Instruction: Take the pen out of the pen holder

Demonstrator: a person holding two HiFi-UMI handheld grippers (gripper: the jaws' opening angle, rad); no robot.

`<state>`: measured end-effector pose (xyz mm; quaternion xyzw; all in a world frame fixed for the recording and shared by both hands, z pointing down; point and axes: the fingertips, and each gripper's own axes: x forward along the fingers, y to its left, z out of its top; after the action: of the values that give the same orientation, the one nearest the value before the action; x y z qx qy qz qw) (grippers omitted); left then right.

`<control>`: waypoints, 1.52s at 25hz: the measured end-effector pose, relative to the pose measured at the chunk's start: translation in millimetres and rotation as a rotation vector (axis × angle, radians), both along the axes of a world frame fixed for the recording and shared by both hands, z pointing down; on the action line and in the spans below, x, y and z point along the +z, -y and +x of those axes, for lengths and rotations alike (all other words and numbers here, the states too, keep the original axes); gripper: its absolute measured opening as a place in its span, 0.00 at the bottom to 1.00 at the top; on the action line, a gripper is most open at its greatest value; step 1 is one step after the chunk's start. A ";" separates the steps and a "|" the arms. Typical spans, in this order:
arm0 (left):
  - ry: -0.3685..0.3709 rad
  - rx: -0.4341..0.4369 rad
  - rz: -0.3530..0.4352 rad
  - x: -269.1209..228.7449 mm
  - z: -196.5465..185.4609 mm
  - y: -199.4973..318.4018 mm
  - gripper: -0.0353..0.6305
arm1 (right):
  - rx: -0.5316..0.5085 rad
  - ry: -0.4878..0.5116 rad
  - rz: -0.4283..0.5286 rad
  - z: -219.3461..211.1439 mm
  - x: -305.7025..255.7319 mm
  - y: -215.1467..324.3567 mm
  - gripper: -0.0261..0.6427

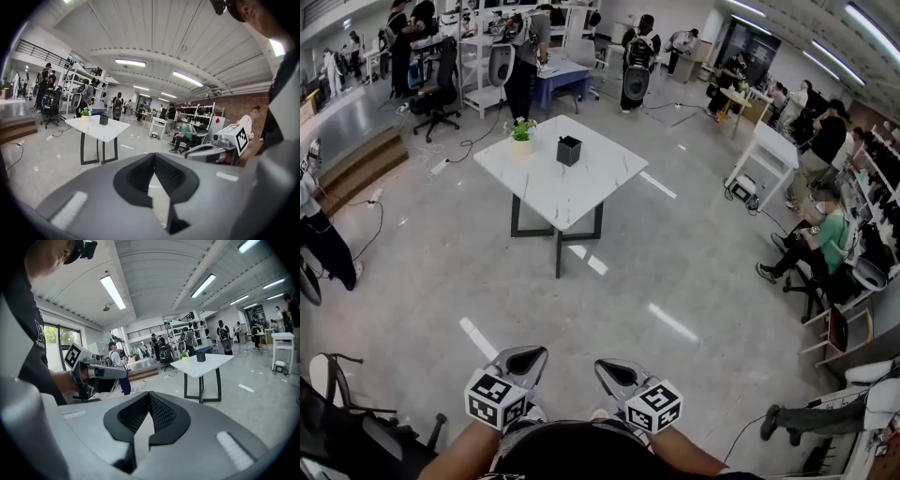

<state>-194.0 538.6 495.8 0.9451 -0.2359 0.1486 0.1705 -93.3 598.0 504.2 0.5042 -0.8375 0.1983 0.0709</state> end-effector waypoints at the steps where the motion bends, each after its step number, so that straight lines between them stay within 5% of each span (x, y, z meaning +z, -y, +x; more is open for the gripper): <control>1: -0.001 0.001 0.002 -0.3 -2.6 2.1 0.14 | -0.001 -0.002 0.000 -3.0 0.3 2.1 0.04; 38: -0.018 0.059 -0.037 23.9 -81.4 36.6 0.14 | 0.047 -0.030 -0.025 -86.9 8.2 39.7 0.04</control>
<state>-275.4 502.0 519.7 0.9497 -0.2035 0.1493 0.1854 -180.1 558.3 512.5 0.5257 -0.8218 0.2026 0.0852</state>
